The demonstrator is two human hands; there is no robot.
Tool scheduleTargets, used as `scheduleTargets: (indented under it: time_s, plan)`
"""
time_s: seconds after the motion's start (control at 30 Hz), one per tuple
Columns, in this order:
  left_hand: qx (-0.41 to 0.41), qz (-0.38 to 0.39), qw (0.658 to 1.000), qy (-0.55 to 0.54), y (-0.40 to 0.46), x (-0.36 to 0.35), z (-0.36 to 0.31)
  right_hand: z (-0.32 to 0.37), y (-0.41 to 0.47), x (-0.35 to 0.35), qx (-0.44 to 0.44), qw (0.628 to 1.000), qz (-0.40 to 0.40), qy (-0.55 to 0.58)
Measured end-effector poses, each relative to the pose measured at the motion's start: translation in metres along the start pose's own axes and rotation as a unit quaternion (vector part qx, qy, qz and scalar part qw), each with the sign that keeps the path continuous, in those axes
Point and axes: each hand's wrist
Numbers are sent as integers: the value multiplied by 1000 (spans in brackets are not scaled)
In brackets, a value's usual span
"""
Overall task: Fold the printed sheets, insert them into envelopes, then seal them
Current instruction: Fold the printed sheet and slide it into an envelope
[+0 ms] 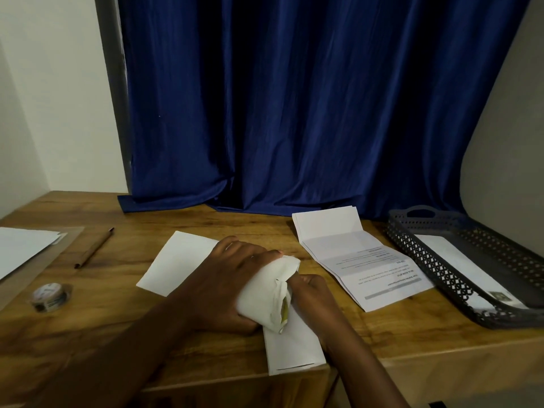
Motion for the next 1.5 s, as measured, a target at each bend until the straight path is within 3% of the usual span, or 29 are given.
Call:
scheduleTargets:
  time_s: [0.13, 0.27, 0.4, 0.5, 0.97, 1.3, 1.4, 1.5]
  plan:
    - [13, 9, 1000, -9, 0, 2, 0, 0, -4, 4, 16, 1000, 1, -11]
    - [34, 10, 999, -9, 0, 2, 5, 5, -16, 20, 4, 998, 5, 65]
    - [53, 12, 998, -7, 2, 2, 12, 2, -30, 57, 85, 996, -29, -26]
    - [52, -4, 999, -9, 3, 2, 13, 9, -41, 81, 91, 995, -38, -23]
    - [53, -17, 998, 23, 6, -3, 12, 24, -44, 83, 82, 977, 152, -122]
    - [31, -36, 998, 32, 5, -4, 10, 38, -19, 87, 52, 927, 305, -212]
    - [25, -27, 999, 30, 5, -4, 10, 45, -6, 75, 85, 919, 292, -250]
    - [28, -23, 999, 34, 5, -5, 9, 49, 7, 56, 124, 922, 207, -304]
Point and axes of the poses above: each hand's wrist, its own y-axis towards the middle knuckle, its own x-axis out of the back of the hand, z = x × y, and after that the axes turned 15 degrees about x, right-handed
